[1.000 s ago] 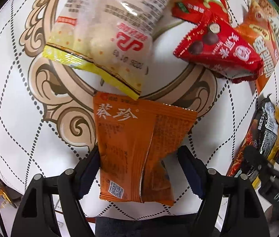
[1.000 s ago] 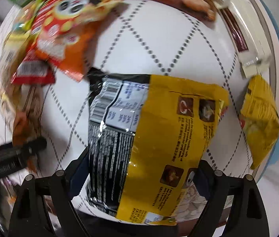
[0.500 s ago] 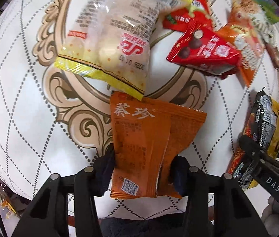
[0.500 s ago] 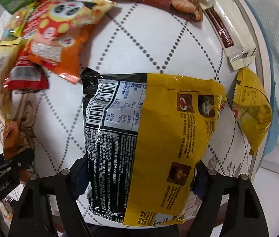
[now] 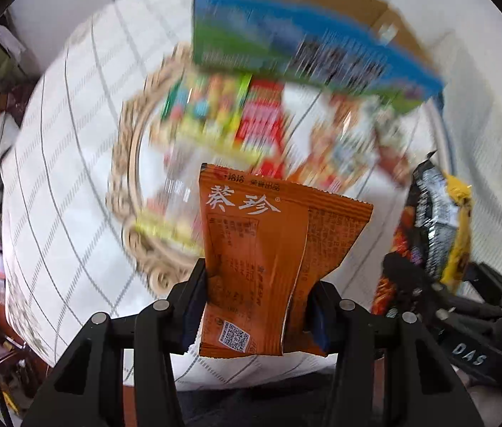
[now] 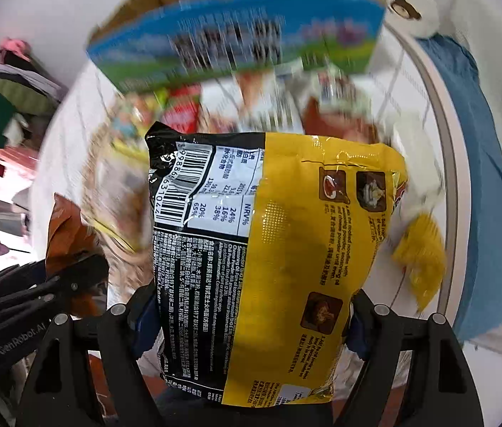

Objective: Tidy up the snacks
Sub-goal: 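Carry both bags into the cardboard box and open both grippers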

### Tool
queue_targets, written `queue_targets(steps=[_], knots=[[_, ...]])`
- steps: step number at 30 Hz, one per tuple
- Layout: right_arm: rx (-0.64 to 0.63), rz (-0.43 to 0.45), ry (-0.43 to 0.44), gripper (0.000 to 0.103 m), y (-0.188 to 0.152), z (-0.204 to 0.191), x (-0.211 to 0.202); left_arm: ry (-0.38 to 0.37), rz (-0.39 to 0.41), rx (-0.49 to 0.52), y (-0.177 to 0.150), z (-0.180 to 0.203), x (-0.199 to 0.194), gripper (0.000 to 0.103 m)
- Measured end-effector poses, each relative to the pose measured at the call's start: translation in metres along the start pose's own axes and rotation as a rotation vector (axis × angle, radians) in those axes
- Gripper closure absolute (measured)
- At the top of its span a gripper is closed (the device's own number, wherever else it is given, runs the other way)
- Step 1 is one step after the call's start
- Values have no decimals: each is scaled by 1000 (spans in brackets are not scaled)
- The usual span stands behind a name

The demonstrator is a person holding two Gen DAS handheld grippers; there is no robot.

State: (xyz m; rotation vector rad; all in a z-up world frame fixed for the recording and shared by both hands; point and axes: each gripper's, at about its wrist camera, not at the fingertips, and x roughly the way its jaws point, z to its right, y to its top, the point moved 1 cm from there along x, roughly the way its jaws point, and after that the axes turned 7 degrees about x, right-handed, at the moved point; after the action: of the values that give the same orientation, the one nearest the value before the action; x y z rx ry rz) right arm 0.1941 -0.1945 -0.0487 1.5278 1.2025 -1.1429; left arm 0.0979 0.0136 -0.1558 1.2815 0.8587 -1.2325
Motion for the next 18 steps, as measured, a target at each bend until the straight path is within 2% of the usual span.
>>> queue_targets(steps=[1, 2, 3, 4, 5, 9, 13, 16, 18], knots=[[-4, 13, 21, 20, 9, 5, -5, -8, 27, 0, 13, 4, -11, 57], [-10, 27, 34, 20, 3, 5, -15, -12, 44, 3, 21, 7, -16, 57], [-23, 47, 45, 20, 18, 4, -22, -17, 63, 8, 33, 9, -25, 57], [-27, 62, 55, 20, 1, 13, -58, -26, 83, 13, 47, 13, -32, 57], [-31, 78, 66, 20, 6, 15, -69, -33, 97, 15, 57, 14, -34, 57], [-44, 128, 117, 20, 58, 17, -100, -71, 157, 11, 124, 20, -44, 57], [-73, 199, 137, 20, 132, 9, -117, -72, 188, 13, 193, 21, -40, 57], [-83, 227, 119, 20, 177, 2, -126, -56, 169, 11, 245, 16, -15, 57], [-87, 216, 102, 20, 210, -1, -113, -54, 138, 2, 273, 14, -3, 57]])
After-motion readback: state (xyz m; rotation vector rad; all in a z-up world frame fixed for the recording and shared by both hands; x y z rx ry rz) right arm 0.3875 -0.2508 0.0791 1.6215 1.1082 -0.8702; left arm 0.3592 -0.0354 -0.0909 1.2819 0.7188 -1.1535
